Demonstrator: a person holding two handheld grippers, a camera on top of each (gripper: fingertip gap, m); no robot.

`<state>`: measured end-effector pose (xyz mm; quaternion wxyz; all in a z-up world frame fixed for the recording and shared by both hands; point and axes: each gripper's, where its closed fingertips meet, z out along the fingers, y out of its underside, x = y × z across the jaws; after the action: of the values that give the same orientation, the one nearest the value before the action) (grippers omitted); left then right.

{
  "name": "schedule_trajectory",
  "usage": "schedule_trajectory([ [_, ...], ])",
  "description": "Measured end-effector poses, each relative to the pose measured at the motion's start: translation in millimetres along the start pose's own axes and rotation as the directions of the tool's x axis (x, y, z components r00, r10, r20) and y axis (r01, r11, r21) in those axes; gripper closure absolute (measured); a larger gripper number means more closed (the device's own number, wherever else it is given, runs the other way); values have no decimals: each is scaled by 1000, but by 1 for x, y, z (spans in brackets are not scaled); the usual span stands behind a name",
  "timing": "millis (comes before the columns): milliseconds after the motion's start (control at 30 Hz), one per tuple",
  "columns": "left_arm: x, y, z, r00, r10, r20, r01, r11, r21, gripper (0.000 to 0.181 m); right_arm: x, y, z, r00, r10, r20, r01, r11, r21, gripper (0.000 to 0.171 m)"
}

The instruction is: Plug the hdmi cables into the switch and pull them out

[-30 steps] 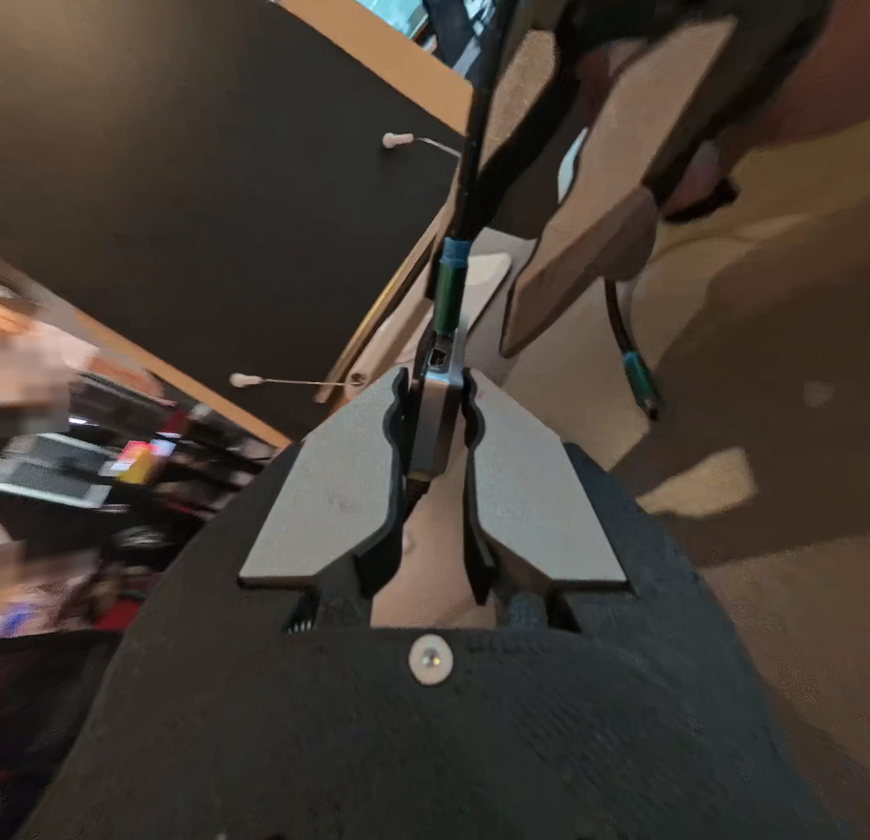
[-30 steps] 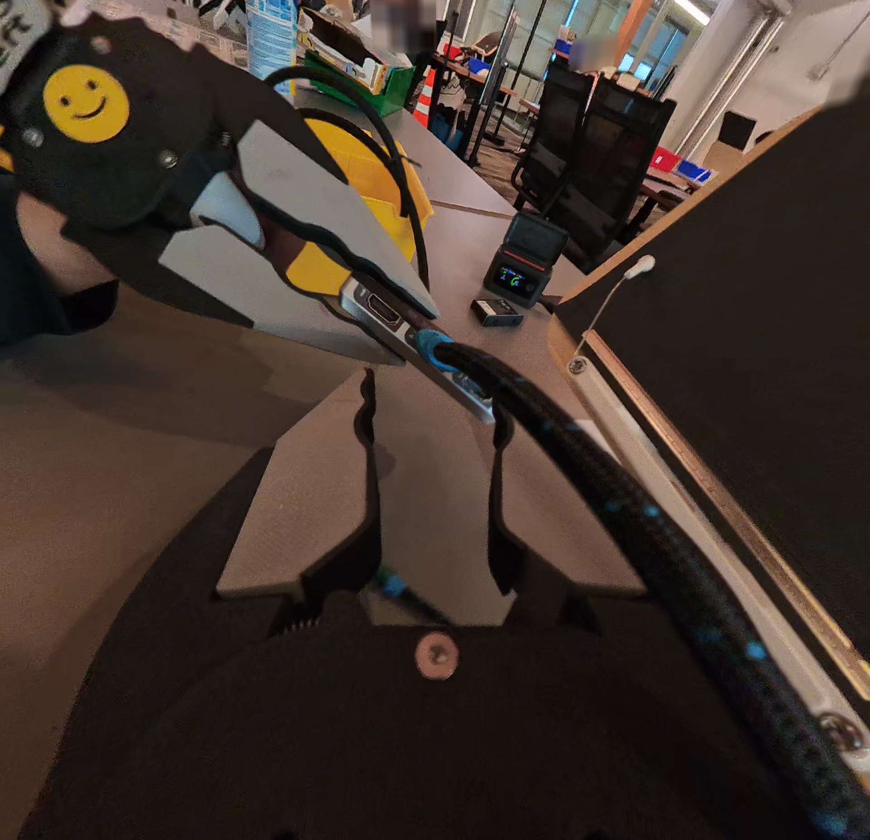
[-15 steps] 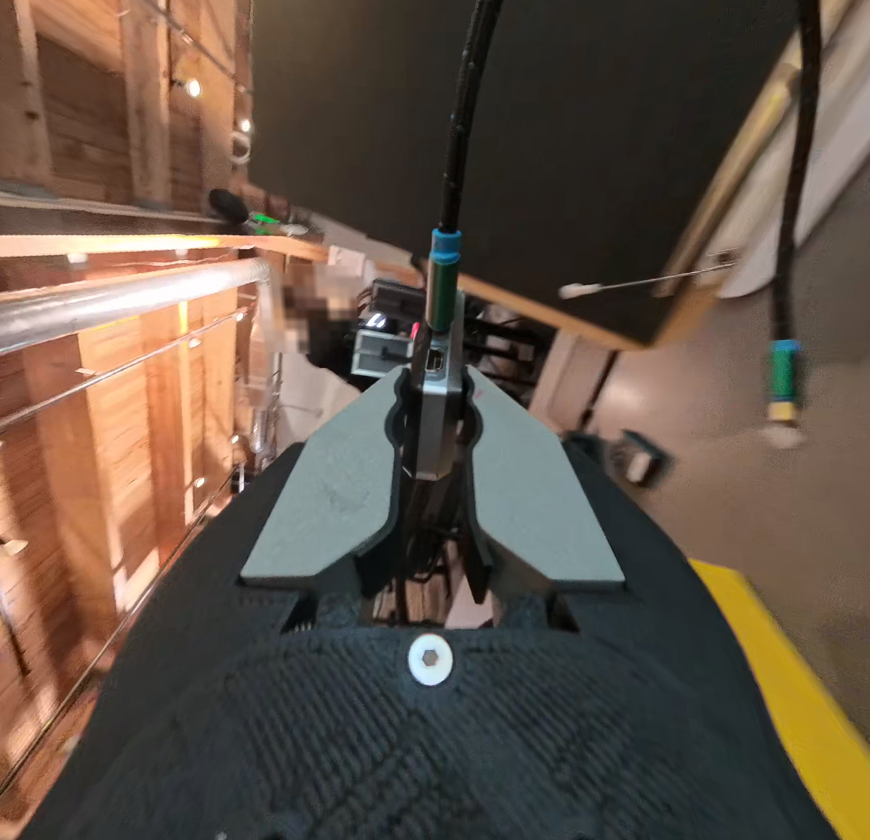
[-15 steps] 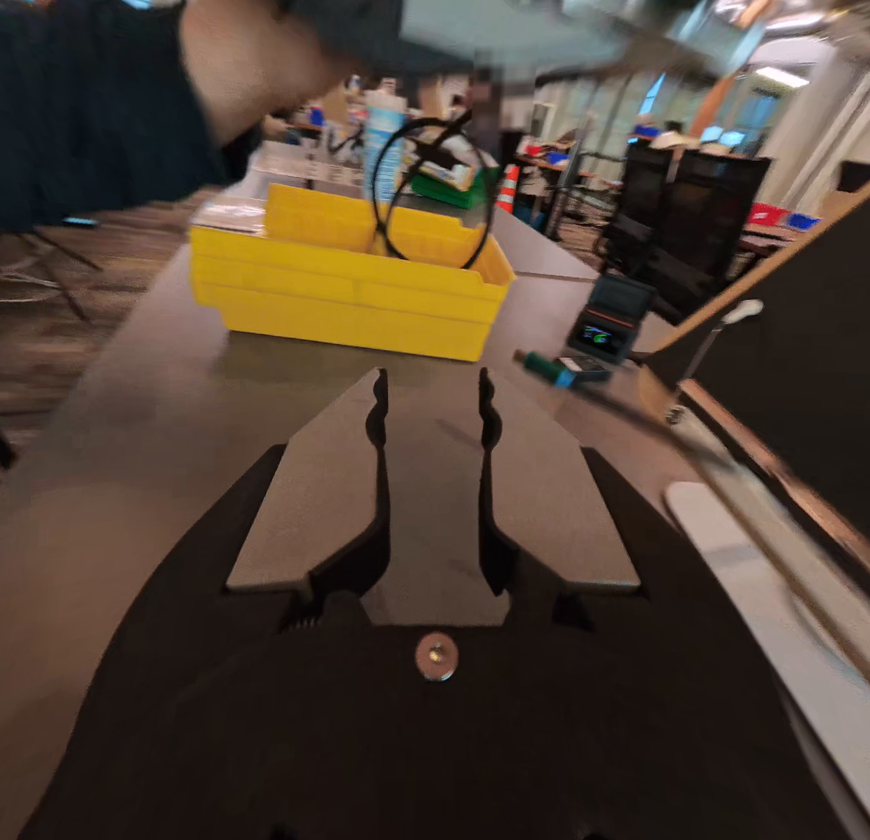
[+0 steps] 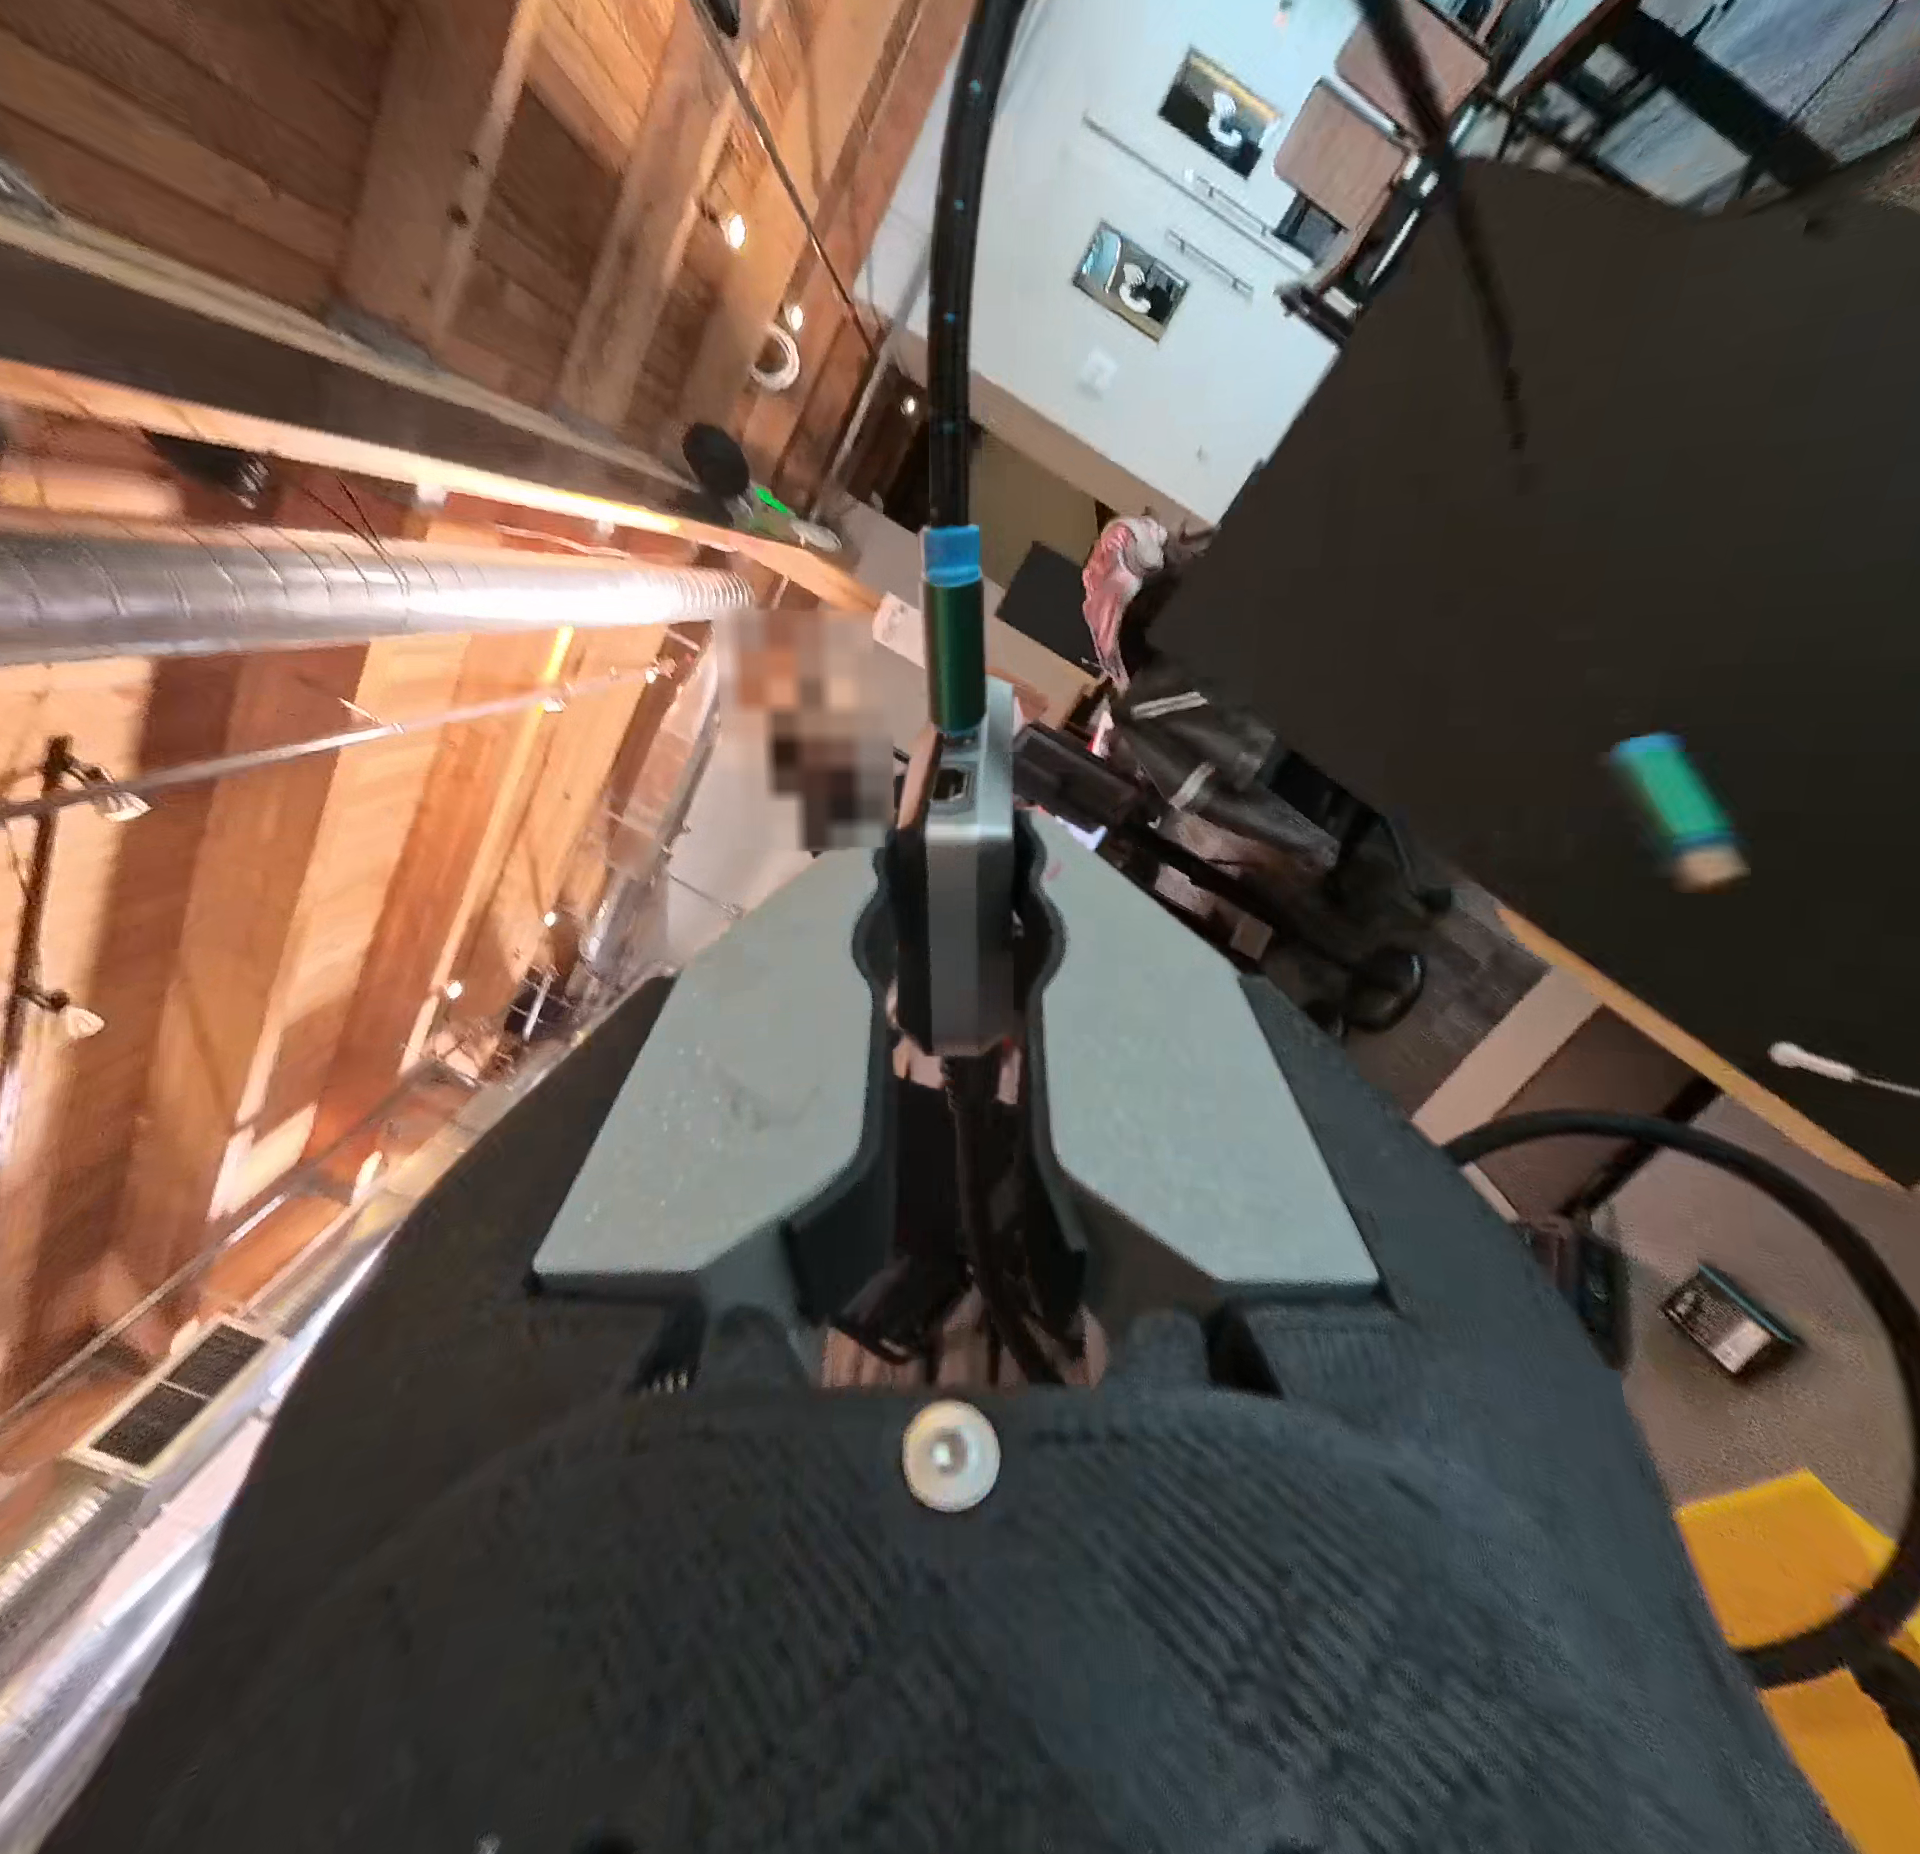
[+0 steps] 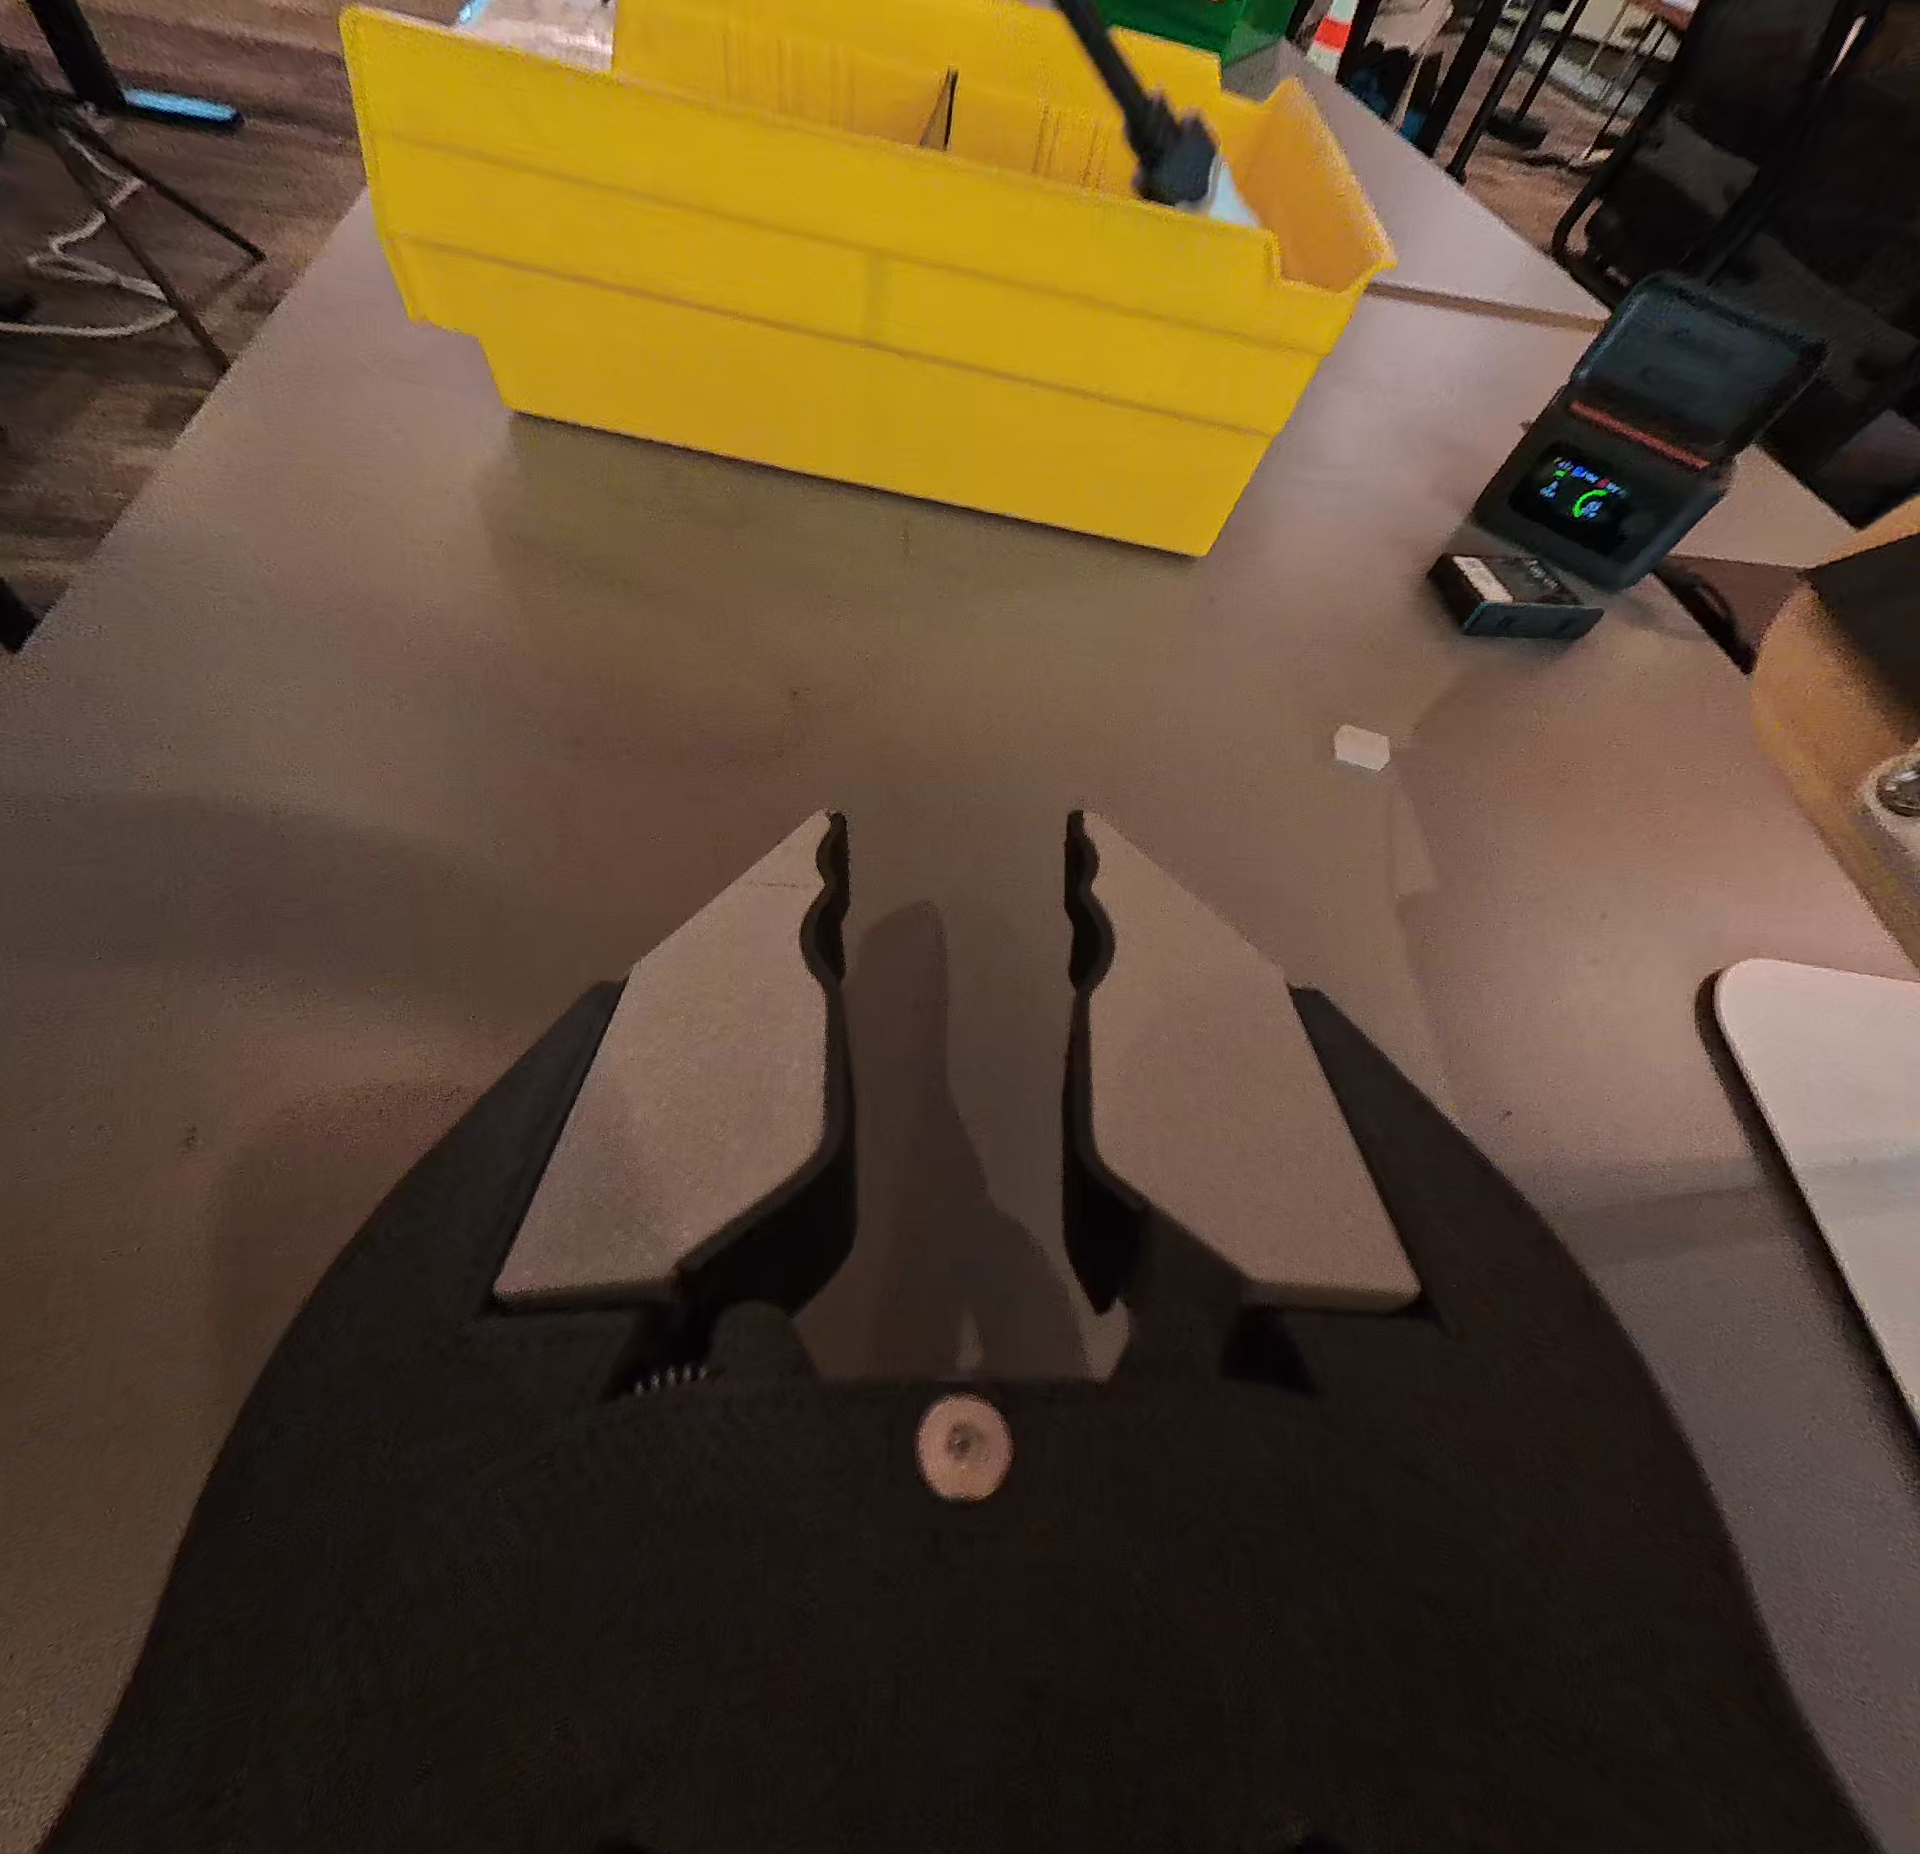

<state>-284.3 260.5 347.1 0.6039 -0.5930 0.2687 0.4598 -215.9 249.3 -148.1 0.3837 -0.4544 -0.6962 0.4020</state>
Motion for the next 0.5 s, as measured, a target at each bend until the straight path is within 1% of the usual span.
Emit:
schedule_trajectory([
  [133,-10,-41,-9,999,29,18,-30,999,43,163,-1,3,2,1000,0,4,0,1000,-20,132],
  [233,-8,-53,-10,997,59,39,-61,997,52,164,2,3,0,1000,13,-3,-13,1000,-13,132],
  [367,15,-49,-8,999,38,-17,-37,998,56,164,7,3,-3,1000,20,-19,-20,1000,-6,133],
  [500,48,-33,-2,993,19,-114,-15,999,38,163,9,5,-3,1000,13,-25,-13,1000,-15,133],
])
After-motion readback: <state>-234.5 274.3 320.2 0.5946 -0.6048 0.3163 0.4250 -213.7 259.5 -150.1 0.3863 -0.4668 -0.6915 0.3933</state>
